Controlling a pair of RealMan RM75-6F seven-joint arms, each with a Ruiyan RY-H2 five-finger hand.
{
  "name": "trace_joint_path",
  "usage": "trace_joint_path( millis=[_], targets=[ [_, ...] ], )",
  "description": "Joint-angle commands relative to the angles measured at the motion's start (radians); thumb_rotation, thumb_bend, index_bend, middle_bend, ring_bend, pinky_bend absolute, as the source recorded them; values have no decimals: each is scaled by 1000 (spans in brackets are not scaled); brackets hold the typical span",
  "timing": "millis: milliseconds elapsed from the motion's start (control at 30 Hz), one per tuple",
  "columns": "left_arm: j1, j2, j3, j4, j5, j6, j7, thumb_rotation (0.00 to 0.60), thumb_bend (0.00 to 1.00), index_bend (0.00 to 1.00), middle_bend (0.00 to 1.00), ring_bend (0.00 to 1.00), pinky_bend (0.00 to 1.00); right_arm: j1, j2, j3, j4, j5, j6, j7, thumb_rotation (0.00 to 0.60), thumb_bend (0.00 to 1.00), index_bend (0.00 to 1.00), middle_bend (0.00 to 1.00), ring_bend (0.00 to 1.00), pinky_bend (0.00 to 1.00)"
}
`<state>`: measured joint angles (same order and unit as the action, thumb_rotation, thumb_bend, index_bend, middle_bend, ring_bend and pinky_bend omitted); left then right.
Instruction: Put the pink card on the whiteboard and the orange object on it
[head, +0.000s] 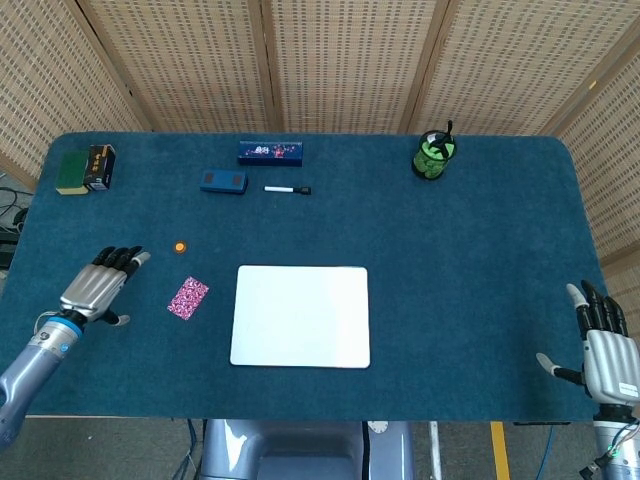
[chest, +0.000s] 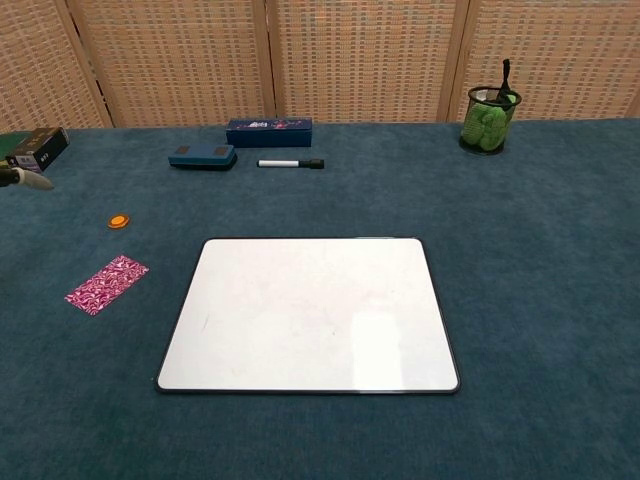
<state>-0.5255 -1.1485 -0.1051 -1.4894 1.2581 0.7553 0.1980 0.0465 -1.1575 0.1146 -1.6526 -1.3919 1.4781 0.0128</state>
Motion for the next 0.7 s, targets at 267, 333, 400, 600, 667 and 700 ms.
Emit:
trace_joint_path(
  millis=[267, 333, 400, 600, 667, 700],
  targets=[
    [-65, -47, -2, -19, -110, -53, 77, 600, 139, 154, 0, 0, 0, -2, 1, -2, 1, -4, 3, 6, 600, 0, 0, 0, 0, 0],
    [-73, -56, 0, -17, -125, -55, 88, 600, 139, 181, 0, 0, 0, -2, 1, -2, 1, -4, 2, 7, 600, 0, 0, 0, 0, 0],
    [-82, -66, 2, -11, -142, -57, 100, 600, 139, 202, 0, 0, 0, -2, 1, -2, 1, -4, 1, 8, 600, 0, 0, 0, 0, 0],
    [-110, -109, 11, 15, -184, -64, 132, 600, 139, 227, 0, 0, 0, -1, 3, -2, 0, -2, -2, 8, 600, 0, 0, 0, 0, 0],
    [-117, -121, 13, 21, -192, -62, 139, 600, 137, 227, 0, 0, 0, -1, 3, -2, -1, -1, -2, 8, 600, 0, 0, 0, 0, 0],
    [-119, -127, 14, 24, -193, -60, 143, 600, 136, 227, 0, 0, 0, -1, 3, -2, -1, -1, -2, 8, 600, 0, 0, 0, 0, 0]
  ],
)
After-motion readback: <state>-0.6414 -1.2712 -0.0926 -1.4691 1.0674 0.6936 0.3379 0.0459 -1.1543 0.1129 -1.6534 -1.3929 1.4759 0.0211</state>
